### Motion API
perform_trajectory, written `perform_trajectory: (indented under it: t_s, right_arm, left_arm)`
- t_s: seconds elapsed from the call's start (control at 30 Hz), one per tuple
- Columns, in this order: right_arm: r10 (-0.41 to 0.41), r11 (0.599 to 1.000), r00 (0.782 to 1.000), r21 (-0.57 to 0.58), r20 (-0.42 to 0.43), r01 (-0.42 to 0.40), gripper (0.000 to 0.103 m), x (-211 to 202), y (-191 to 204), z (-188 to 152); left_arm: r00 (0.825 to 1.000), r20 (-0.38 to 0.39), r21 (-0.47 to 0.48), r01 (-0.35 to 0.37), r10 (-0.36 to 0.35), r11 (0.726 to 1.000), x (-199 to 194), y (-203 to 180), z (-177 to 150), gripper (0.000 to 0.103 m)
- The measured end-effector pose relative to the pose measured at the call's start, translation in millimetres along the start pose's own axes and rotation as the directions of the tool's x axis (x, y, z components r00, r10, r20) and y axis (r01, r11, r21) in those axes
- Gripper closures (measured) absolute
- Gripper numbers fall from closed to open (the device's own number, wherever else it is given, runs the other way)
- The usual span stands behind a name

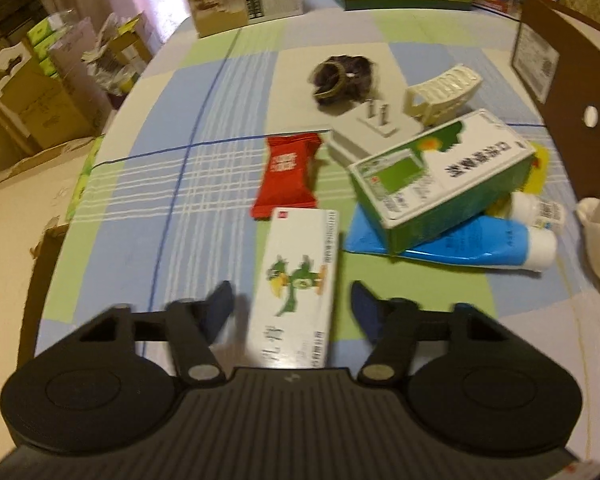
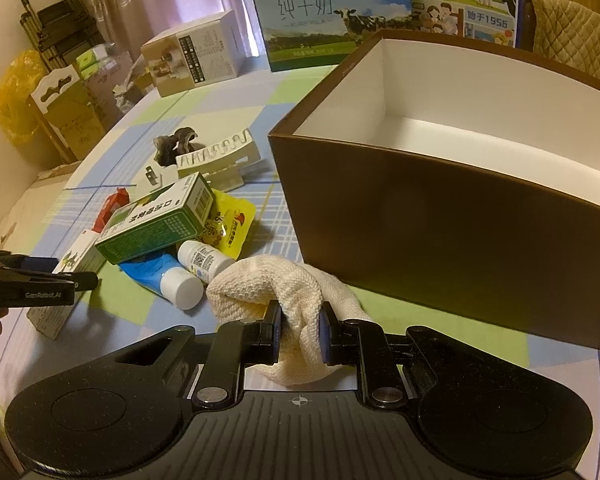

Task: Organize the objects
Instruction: 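Grasp the white ointment box with the left tool while the right tool holds the glove, then carry both items into the brown box and open both tools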

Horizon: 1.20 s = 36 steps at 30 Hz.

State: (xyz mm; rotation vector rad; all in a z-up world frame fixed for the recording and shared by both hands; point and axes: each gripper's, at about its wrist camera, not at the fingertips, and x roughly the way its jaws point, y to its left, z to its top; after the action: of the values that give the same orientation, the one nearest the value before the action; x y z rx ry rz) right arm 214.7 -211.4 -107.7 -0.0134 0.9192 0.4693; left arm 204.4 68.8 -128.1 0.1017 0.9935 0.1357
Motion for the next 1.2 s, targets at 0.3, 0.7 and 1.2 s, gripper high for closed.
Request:
perform_trajectory:
  t_s: [0.3, 0.7, 1.2]
  right_arm:
    - [0.119, 0.993, 0.993, -0.01, 0.024, -0.118, 0.088, -31.2, 14.1, 4.0]
    - [0.081, 0.996, 0.957, 0.009, 0.279, -0.087, 0.088, -127.4, -3.6, 38.1]
    - [-0.295, 0.915, 0.932, 0.343, 0.212, 0.212, 0.088, -118.6, -142.9, 71.4]
  left_arm:
    - [1.0, 0.002, -0.058, 0.0, 0.0, 0.998, -30.4, -0.4, -5.2, 0.068]
    - [0.969, 0.208, 0.012, 0.132, -0.132, 0.991, -128.4, -51.8, 48.2, 0.068]
    - [0.913, 0.191, 0.204, 0.323, -0.362, 0.924, -110.0, -239.0, 157.5, 0.068]
